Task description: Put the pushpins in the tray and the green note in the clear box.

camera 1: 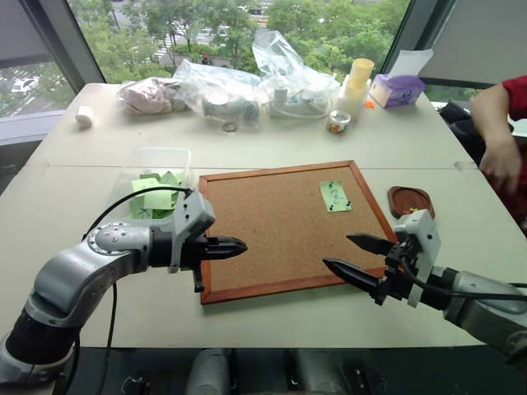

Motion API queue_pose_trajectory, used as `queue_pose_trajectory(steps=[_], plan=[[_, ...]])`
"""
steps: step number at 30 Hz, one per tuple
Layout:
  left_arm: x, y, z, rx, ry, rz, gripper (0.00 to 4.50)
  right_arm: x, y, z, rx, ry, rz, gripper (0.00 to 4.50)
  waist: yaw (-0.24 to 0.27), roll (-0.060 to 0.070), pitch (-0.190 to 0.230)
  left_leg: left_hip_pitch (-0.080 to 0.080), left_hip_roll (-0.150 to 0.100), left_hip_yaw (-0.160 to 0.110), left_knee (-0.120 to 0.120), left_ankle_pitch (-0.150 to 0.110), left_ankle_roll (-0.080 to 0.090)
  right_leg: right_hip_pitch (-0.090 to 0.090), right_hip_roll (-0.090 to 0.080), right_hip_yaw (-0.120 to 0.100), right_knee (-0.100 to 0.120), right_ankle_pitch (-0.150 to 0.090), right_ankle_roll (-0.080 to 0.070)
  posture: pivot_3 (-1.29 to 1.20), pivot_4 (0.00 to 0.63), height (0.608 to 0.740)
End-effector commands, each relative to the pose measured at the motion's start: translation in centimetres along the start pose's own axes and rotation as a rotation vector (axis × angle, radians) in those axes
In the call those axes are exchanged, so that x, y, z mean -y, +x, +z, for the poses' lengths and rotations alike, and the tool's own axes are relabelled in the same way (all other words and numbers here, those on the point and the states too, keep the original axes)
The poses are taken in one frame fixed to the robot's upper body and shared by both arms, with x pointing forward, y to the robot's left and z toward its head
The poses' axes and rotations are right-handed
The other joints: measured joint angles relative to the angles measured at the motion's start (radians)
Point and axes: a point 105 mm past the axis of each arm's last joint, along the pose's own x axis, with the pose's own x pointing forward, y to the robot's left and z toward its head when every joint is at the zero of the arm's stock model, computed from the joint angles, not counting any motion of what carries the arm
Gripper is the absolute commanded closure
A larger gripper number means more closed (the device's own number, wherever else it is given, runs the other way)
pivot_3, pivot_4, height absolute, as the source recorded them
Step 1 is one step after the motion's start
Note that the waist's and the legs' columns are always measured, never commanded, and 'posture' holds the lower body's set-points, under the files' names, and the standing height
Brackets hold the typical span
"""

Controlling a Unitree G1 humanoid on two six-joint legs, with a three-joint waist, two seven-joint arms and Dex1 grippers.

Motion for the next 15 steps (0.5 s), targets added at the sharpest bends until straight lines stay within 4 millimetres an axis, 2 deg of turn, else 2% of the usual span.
queue_pose_trajectory(steps=[1, 15], plan=[[-0.3, -0.3, 0.9, 0.03, 0.047, 0.028, 4.48, 0.0, -0.1, 0.7, 0.021, -0.031, 0.003, 0.0, 0.0, 0.0, 0.0, 0.0, 0.0, 0.0, 0.0, 0.0, 0.0, 0.0, 0.0, 0.0, 0.0, 0.0, 0.0, 0.0, 0.15, 0.738], [-1.0, 0.0, 1.3, 0.054, 0.068, 0.059, 4.48, 1.3, 0.2, 0.4, -0.001, -0.063, -0.054, 0.0, 0.0, 0.0, 0.0, 0.0, 0.0, 0.0, 0.0, 0.0, 0.0, 0.0, 0.0, 0.0, 0.0, 0.0, 0.0, 0.0, 0.15, 0.738]])
